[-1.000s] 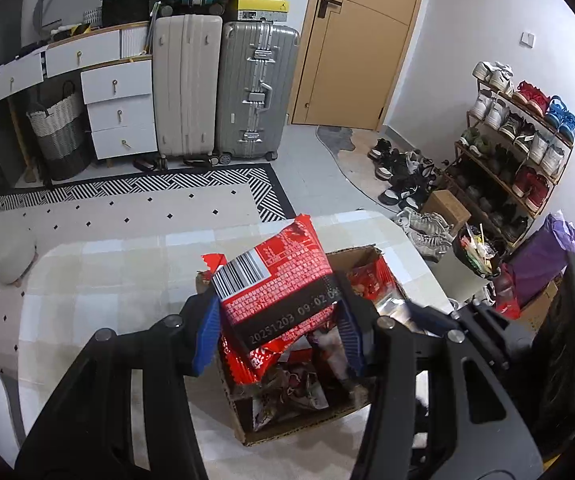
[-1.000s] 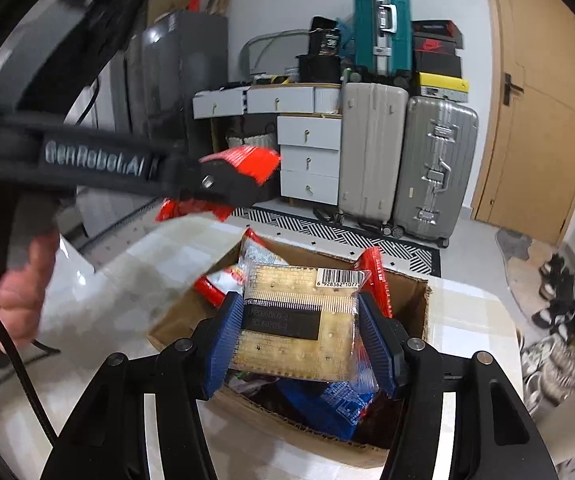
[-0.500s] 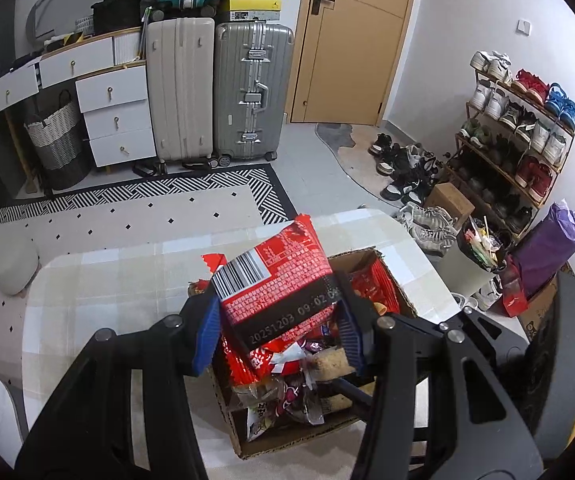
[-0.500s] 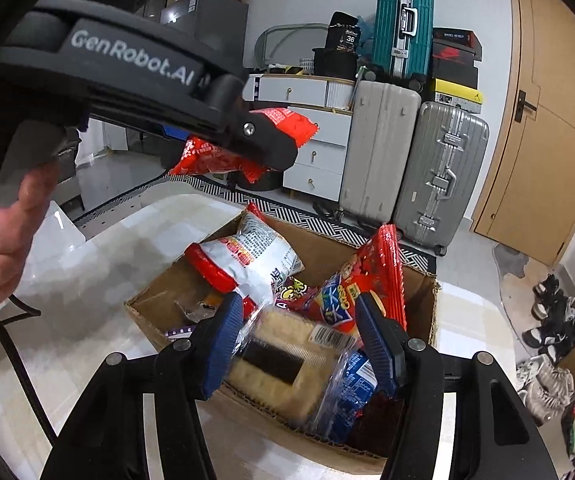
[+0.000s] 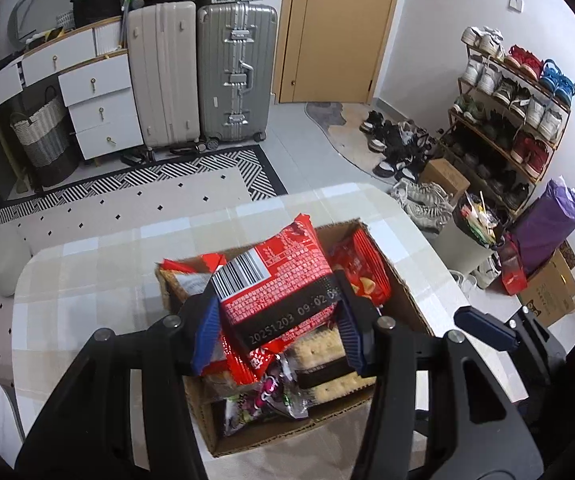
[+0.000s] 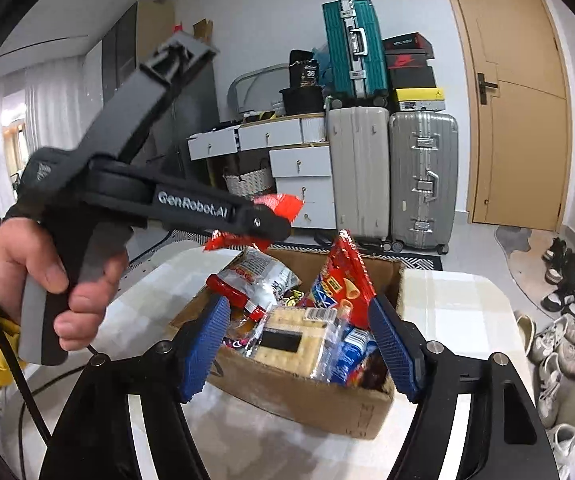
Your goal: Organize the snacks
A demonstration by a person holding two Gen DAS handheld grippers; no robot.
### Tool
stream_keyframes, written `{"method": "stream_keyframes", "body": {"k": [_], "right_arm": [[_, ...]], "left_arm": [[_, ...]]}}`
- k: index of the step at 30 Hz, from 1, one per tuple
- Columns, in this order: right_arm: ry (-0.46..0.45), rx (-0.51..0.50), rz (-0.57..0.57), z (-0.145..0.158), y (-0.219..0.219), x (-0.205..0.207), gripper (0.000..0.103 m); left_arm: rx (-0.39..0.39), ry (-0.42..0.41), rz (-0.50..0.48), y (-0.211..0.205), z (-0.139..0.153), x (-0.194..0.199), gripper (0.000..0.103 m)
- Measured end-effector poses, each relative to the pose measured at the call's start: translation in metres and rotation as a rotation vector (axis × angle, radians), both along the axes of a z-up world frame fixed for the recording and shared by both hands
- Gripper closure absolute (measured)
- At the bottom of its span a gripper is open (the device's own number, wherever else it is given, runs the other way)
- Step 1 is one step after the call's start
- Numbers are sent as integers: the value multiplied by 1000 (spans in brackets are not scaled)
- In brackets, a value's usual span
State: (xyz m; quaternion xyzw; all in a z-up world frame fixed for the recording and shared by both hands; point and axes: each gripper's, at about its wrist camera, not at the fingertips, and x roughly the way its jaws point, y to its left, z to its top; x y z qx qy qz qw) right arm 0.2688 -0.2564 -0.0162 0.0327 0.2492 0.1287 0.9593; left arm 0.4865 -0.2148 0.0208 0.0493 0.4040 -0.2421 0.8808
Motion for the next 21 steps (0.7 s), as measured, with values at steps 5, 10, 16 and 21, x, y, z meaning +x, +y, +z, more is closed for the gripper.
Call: {"method": "stream_keyframes", "body": {"k": [5,10,16,21], "right_arm": [[9,1,-17,1,-6,-7,30],[31,24,-41,-1,-14,-8,30],[71,60,-64,-5,-21,-3,30],[82,83,-77,-3,-23,-4,30]], "left_arm": [[24,11,-8,-11,-8,-4,55],[46,37,-14,-12,-12,-2,50],[42,36,-3,-9,-10,-5,41],[38,16,5,-1,-3,-14,41]]}}
